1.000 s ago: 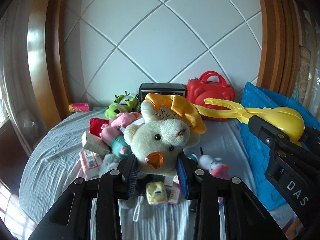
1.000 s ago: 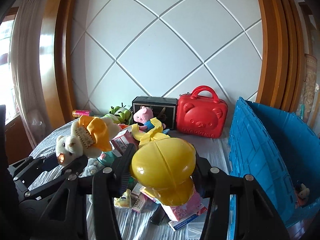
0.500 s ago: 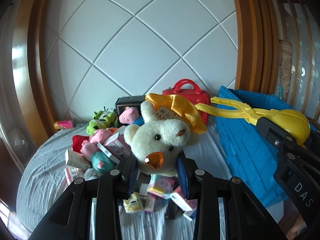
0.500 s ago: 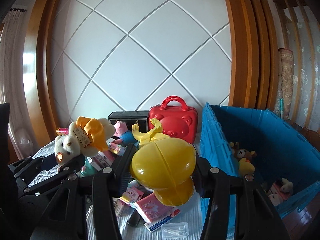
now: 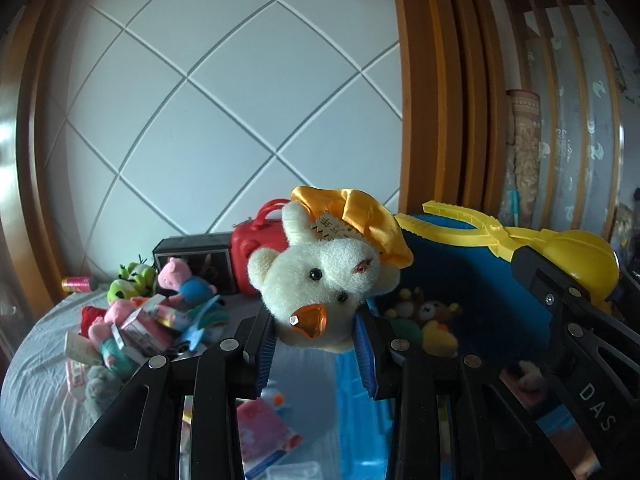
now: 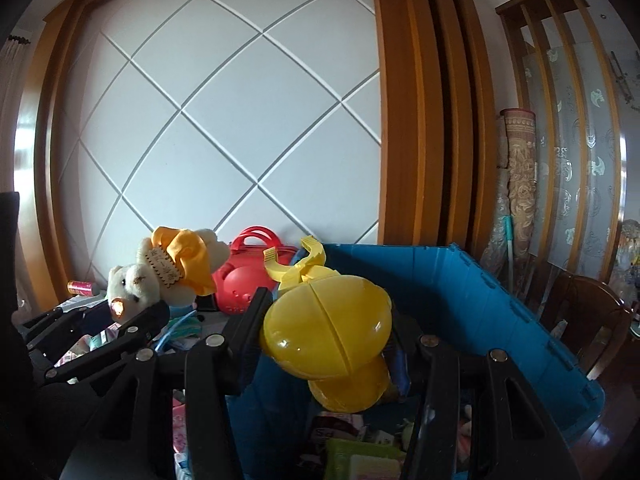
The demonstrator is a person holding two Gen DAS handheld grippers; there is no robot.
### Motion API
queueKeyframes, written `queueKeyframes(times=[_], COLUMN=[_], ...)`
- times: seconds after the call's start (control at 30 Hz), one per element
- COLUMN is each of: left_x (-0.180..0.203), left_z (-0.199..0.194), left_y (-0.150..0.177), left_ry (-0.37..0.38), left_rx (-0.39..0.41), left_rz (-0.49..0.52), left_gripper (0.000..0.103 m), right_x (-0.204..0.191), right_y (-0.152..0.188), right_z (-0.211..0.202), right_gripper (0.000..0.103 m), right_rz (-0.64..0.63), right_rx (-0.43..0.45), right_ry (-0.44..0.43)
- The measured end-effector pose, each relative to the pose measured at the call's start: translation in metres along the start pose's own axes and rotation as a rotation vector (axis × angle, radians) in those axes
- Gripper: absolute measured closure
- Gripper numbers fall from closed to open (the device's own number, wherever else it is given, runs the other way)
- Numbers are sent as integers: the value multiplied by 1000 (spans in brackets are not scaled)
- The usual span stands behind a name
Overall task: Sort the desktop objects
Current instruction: 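Carry the teddy bear with left tool while right carries yellow tongs to blue bin, then open both tools to drop the teddy bear and yellow tongs into the bin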
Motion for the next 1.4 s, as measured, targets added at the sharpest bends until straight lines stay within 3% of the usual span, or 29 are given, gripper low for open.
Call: queueKeyframes(times=[0.17, 0.37, 0.67, 0.8, 0.93, 1.07, 1.17, 1.4], left_x=[61, 107, 143, 148, 154, 157, 158, 153], left_z=[15, 39, 73, 83, 87, 84, 83, 88], left_y=[7, 24, 42, 46, 51, 52, 51, 52], left_ry=[23, 35, 33, 68, 62, 57, 63, 75], left_rx=[-23, -92, -177, -236, -265, -251, -243, -275], left_rz=[21, 41, 80, 87, 116, 129, 126, 81], left_gripper=[69, 69, 68, 67, 59, 32, 26, 25], right_x=[67, 126, 169, 171, 169, 168, 168, 169], right_y=[7, 31, 49, 50, 54, 59, 61, 63], right_z=[21, 49, 80, 87, 90, 94, 94, 93], right_gripper=[52, 52, 52, 52, 52, 52, 51, 51], right_rz=[15, 47, 83, 102, 101, 99, 107, 120], right_rx=[-13, -71, -122, -142, -174, -206, -215, -216], right_ry=[46, 79, 96, 80, 95, 104, 103, 100])
Point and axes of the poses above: each gripper's, at about its wrist camera, not at the fingertips, and z roughly the way its jaws point, x to its right, y to its underside, the point moved 9 cm from there along z, roughly the way its jaws point, and after that the axes turned 4 degrees about x, right-handed, at the moved point
